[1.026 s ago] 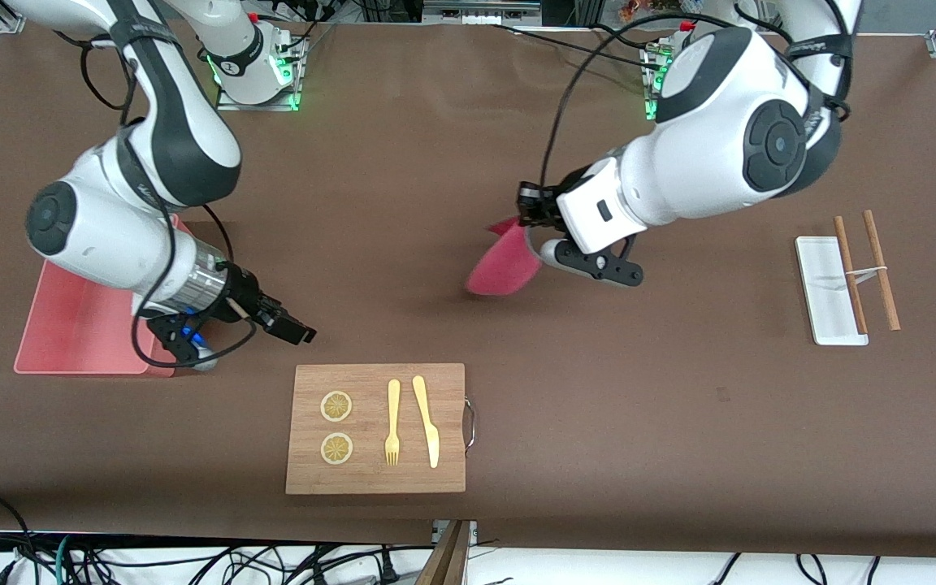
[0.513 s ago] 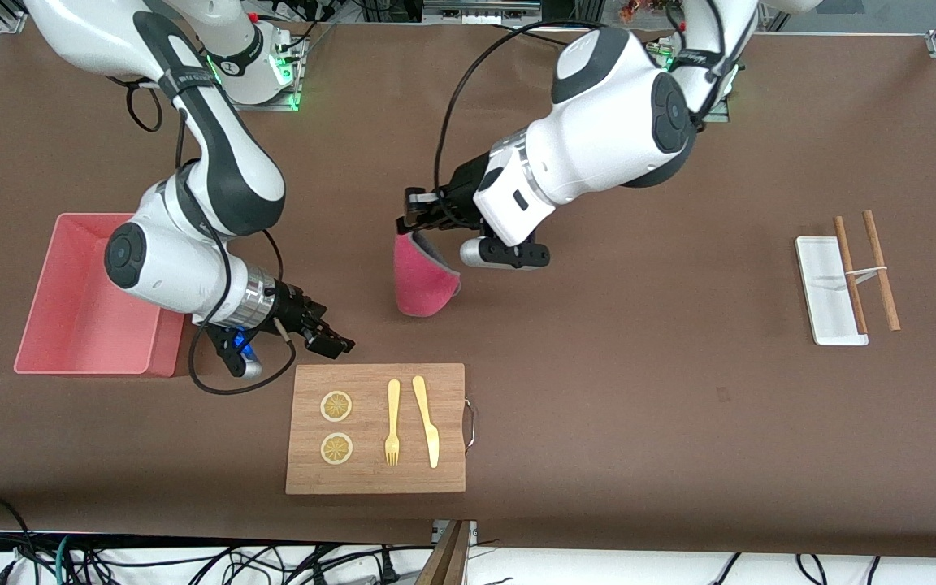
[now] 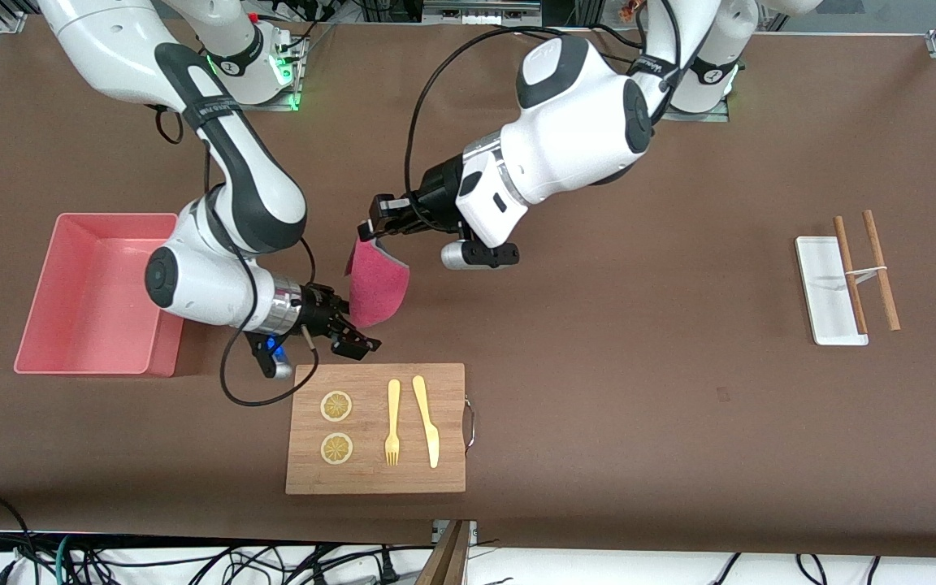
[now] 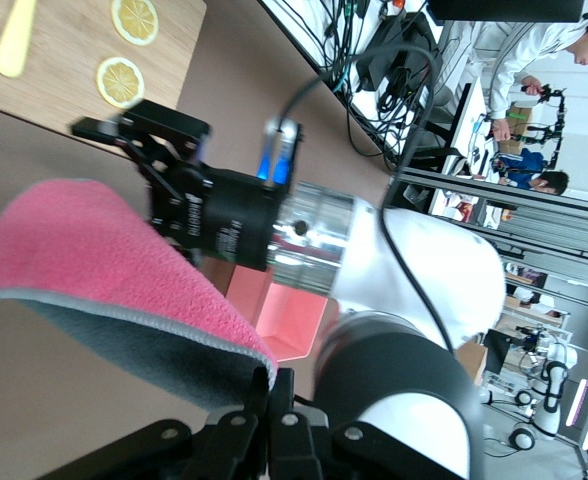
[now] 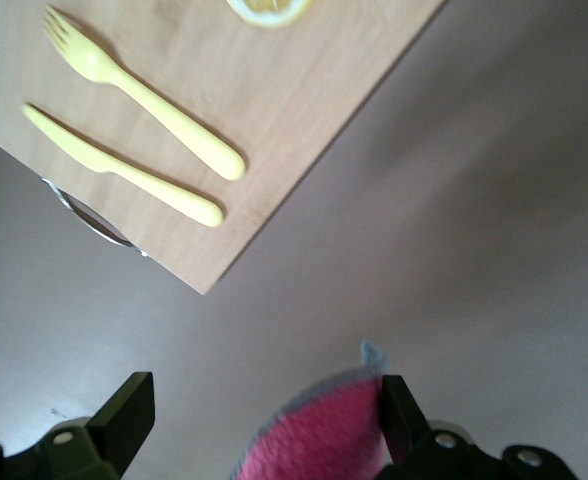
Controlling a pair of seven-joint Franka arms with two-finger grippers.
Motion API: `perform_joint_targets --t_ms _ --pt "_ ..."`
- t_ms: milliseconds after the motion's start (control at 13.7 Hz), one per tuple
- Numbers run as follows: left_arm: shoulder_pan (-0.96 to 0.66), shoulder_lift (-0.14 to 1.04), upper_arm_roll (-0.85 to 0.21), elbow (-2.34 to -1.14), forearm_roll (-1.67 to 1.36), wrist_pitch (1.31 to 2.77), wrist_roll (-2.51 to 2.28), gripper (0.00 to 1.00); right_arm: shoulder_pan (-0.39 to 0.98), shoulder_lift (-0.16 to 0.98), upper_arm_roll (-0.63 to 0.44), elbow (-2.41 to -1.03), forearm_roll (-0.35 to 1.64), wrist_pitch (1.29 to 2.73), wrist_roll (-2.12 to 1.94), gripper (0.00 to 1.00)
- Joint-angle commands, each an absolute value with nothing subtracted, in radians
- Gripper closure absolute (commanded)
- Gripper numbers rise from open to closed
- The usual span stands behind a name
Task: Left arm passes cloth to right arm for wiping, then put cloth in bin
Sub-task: 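Carry the cloth toward the right gripper near the wooden board, then grasp the cloth with the right gripper and release the left gripper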
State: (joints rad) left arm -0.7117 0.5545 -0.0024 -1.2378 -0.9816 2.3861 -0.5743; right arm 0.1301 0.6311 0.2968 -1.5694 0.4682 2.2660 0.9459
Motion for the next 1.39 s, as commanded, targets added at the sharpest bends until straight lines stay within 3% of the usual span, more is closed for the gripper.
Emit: perform_joint_targets --t_ms 0,220,366,440,586,659,1245,1319 --pt "-0.736 0.561 0.011 -1.235 -1.012 2.413 -0.581 1.0 0.13 0.626 0.301 -1.601 0.502 2.28 0.953 0.0" --pt "-0.735 0.561 0.011 -1.235 -1.012 2.411 -0.591 1.0 0.13 0.629 0.301 -1.618 0.502 2.279 0.951 0.03" --pt "-0.735 0.561 0.011 -1.235 -1.012 2.413 -0.594 1.0 0.13 0.629 0.301 -1.627 0.509 2.269 0.948 0.53" --pt "-0.735 0.561 0.011 -1.235 -1.012 2.411 -0.595 1.0 0.13 0.627 0.301 -1.632 0.509 2.261 0.945 0.72" --pt "-0.735 0.561 0.011 -1.235 -1.012 2.411 -0.595 1.0 0.129 0.626 0.301 -1.631 0.509 2.231 0.943 0.96" --pt "-0.735 0.561 0.011 -1.235 -1.012 2.411 -0.595 1.0 0.129 0.624 0.301 -1.631 0.509 2.229 0.945 1.0" --pt "-0.733 0.56 0.012 -1.235 -1.012 2.411 -0.595 1.0 0.12 0.614 0.301 -1.62 0.526 2.201 0.94 1.0" --pt "-0.733 0.56 0.012 -1.235 -1.003 2.411 -0.595 0.72 0.118 0.614 0.301 -1.618 0.526 2.203 0.936 1.0"
